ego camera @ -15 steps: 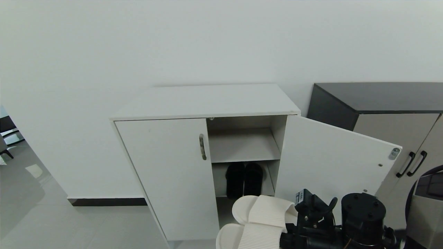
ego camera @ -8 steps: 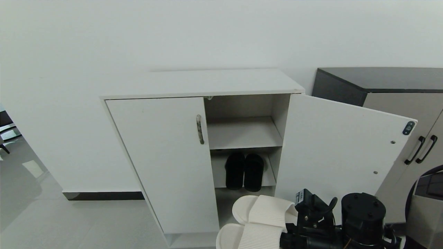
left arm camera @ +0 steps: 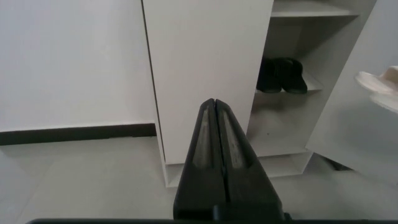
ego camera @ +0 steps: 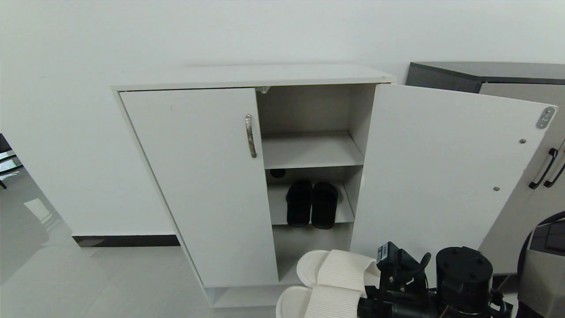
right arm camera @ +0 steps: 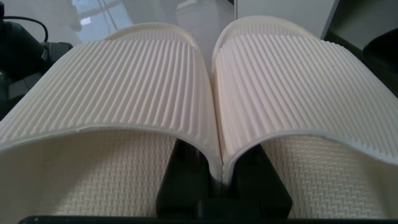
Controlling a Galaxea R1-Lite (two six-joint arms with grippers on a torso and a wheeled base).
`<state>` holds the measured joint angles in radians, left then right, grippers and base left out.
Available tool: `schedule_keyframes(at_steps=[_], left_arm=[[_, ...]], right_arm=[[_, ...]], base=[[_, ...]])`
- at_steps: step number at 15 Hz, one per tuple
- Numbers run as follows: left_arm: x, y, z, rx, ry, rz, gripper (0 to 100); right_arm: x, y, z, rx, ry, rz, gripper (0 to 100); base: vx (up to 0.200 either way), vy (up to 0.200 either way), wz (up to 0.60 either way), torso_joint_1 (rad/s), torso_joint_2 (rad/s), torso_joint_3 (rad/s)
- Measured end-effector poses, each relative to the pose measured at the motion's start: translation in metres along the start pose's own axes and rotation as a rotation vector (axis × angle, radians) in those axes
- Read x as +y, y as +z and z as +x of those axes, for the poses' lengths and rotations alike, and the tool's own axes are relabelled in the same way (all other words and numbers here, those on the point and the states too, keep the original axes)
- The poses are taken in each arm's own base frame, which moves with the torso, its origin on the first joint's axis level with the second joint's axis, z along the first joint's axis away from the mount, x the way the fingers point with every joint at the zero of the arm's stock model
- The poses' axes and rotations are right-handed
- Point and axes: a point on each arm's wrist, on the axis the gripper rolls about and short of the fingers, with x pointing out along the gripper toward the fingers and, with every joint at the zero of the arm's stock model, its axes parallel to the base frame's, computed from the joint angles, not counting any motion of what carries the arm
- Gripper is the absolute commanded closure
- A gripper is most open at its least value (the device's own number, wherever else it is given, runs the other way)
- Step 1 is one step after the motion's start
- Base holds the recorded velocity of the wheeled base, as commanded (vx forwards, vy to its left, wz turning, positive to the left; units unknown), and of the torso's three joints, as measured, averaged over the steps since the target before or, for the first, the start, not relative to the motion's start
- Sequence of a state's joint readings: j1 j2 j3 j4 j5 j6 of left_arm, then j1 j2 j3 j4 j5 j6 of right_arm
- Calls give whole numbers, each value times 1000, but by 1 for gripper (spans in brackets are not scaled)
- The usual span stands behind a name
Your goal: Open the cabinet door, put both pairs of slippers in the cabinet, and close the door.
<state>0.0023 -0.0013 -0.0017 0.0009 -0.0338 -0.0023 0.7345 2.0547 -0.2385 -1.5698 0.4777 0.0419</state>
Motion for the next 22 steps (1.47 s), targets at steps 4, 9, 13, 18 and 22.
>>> schedule_keyframes(at_steps=[4, 9, 13, 18, 22], left_arm=[[0, 0, 0, 0, 0, 0, 100], [0, 0, 0, 0, 6, 3, 100], [0, 0, 0, 0, 2, 2, 100], [0, 0, 0, 0, 2, 0, 100], [0, 0, 0, 0, 1, 1, 100]], right_arm=[[2, -6, -6, 34, -62, -121, 100], [6, 28, 35, 142, -557, -65, 100], [42, 109, 66, 97, -825, 114, 100], [53, 181, 89, -233, -1082, 186, 100], [48, 180, 104, -263, -1061, 120, 100]], base=[[0, 0, 0, -22, 94, 62], [0, 0, 0, 0, 0, 0], [0, 0, 0, 0, 0, 0], [0, 0, 0, 0, 0, 0], [0, 0, 0, 0, 0, 0]])
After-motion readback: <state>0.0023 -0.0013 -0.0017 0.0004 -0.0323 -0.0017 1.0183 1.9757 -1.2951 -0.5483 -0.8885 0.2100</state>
